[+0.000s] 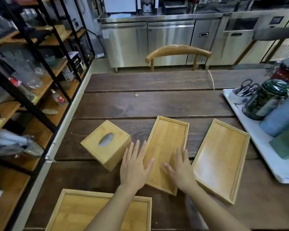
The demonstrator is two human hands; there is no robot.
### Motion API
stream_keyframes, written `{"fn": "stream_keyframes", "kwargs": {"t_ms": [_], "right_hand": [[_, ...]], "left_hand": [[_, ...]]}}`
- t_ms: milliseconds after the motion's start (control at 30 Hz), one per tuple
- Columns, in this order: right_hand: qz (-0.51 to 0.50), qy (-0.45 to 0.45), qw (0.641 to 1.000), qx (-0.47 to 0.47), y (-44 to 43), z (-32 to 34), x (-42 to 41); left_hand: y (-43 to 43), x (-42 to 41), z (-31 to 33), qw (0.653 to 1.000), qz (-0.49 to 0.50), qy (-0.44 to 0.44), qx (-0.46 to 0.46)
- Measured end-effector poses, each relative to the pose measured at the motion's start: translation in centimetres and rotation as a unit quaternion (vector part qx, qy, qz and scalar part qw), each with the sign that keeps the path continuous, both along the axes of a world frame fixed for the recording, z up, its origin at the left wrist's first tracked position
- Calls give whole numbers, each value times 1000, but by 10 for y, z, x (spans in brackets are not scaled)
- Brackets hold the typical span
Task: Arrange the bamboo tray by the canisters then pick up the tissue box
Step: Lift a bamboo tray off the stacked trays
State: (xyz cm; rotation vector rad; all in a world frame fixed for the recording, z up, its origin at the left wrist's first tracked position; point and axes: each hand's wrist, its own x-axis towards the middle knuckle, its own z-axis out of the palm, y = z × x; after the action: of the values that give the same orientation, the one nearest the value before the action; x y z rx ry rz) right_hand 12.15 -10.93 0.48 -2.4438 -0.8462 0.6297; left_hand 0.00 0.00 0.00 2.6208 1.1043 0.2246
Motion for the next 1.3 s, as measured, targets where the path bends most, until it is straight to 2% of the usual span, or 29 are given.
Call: {"fn": "stream_keyframes", "kwargs": {"t_ms": [100,200,267,367,433,533,600,700,867,1033,1100,1200,1300], "right_hand": [[-59,96,993,24,5,0,-4],[-134,231,959,91,13,6,-9],[-185,287,929,140,16,7,-6],[-239,373,878,182,16,17,-3],[-267,406,854,185,16,23,2],[-294,424,838,176,16,26,8],[-293,388,861,151,16,26,6],[-263,306,905,136,13,29,2],[-242,235,925,175,-2,48,13],[-224,118,945,208,-36,67,36],[-223,39,957,182,-55,70,47],[-227,-78,968,72,-81,68,59],[-242,-92,966,6,-105,57,65]], "left_hand": [[-4,-1,-7,997,28,8,-77],[-8,0,-11,971,49,-24,-235],[-7,3,-8,933,91,-67,-341],[-3,3,0,856,157,-141,-473],[1,-1,7,819,179,-188,-512],[7,-6,18,786,181,-246,-538],[6,-5,24,786,184,-256,-531],[-1,-1,29,827,184,-226,-480],[-17,15,34,842,161,-244,-453],[-34,51,44,868,99,-259,-413],[-42,67,47,876,66,-259,-402],[-56,89,48,891,15,-228,-393],[-70,109,43,910,-31,-184,-371]]}}
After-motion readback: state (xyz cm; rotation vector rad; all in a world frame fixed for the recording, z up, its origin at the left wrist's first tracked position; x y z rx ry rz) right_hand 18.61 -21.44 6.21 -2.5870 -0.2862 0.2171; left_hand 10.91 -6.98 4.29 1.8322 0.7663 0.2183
